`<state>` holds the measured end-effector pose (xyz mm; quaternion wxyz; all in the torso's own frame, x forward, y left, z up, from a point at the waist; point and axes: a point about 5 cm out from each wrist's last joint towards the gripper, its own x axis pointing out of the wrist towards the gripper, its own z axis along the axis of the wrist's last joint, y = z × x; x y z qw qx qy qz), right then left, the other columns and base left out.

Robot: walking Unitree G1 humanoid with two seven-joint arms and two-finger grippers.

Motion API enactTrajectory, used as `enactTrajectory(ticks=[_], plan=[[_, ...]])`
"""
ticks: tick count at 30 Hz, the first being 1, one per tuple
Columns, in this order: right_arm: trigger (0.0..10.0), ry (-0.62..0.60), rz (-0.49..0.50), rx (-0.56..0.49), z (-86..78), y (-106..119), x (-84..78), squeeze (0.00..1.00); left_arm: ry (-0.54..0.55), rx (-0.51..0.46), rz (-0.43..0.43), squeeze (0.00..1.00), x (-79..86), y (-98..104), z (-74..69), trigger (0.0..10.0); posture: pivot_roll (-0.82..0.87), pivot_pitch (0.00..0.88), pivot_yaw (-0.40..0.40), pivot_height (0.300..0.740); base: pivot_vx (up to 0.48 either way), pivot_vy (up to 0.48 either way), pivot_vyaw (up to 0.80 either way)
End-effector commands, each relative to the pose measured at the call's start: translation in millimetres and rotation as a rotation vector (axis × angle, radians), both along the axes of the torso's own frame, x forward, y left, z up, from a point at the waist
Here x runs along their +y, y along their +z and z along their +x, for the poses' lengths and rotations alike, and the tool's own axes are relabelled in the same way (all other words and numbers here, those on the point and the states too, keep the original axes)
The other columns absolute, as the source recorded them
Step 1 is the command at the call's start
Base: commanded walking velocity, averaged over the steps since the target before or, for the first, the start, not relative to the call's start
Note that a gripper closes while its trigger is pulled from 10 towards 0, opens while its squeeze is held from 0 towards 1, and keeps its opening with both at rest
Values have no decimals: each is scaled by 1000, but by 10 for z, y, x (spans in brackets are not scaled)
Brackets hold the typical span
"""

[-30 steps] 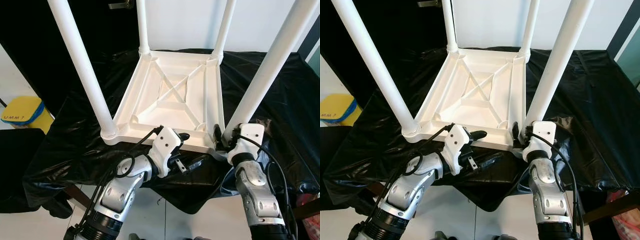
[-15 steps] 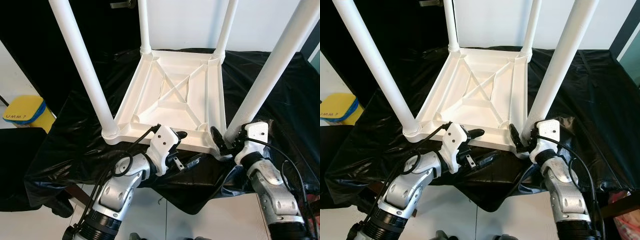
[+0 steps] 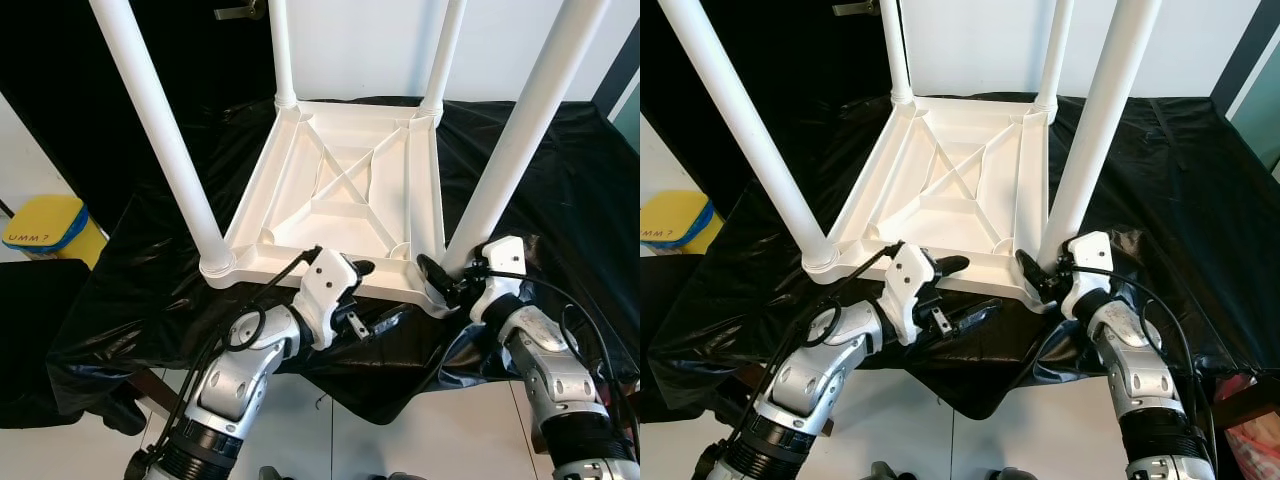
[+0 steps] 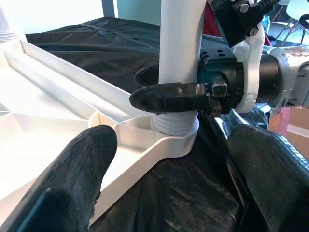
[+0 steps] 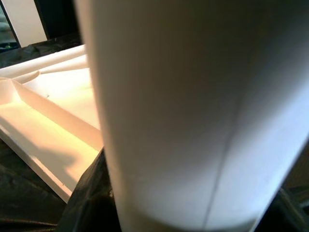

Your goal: Building children table

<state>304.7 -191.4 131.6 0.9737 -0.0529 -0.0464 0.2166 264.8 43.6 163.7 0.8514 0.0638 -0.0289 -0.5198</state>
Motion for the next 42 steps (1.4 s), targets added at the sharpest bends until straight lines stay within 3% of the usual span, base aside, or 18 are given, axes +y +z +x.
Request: enactTrajectory(ticks=[1,3,4,5,13,22,25,34,35,37,42], plan=[[0,1,-21,47,11,-88,-5,0,37,4,0,0,14,9,18,10000,-87,94,16,740,0,0,0],[0,3,-19,52,12,-100,-9,0,37,4,-1,0,15,10,17,10000,-87,94,16,740,0,0,0],[1373,0,-13,57,11,-115,-10,0,37,5,0,0,15,9,16,10000,-87,95,16,740,0,0,0],[10000,-2,-9,57,17,-127,-12,0,37,6,0,0,16,9,16,10000,-87,95,16,740,0,0,0],[10000,-106,18,70,9,-159,-10,0,34,8,-1,0,3,0,10,10000,-101,96,18,740,0,0,0],[10000,-388,83,78,-26,-186,85,0,20,14,-5,0,-31,-13,8,10000,-114,83,17,740,0,0,0],[10000,-403,86,75,-29,-183,100,0,20,14,-5,0,-32,-13,8,10000,-114,83,17,740,0,0,0],[10000,-785,186,100,-122,-248,279,0,30,17,-20,0,-32,6,9,10000,-101,79,13,740,0,0,0],[10000,-785,186,100,-122,-248,279,0,30,17,-20,0,-32,6,9,10000,-101,79,13,740,0,0,0],[10000,-695,242,98,-100,-207,435,0,36,22,-24,0,-33,-1,3,10000,-104,77,15,740,0,0,0],[10000,-599,210,70,-107,-143,540,0,39,22,-24,0,-36,-6,5,10000,-101,71,10,740,0,0,0]])
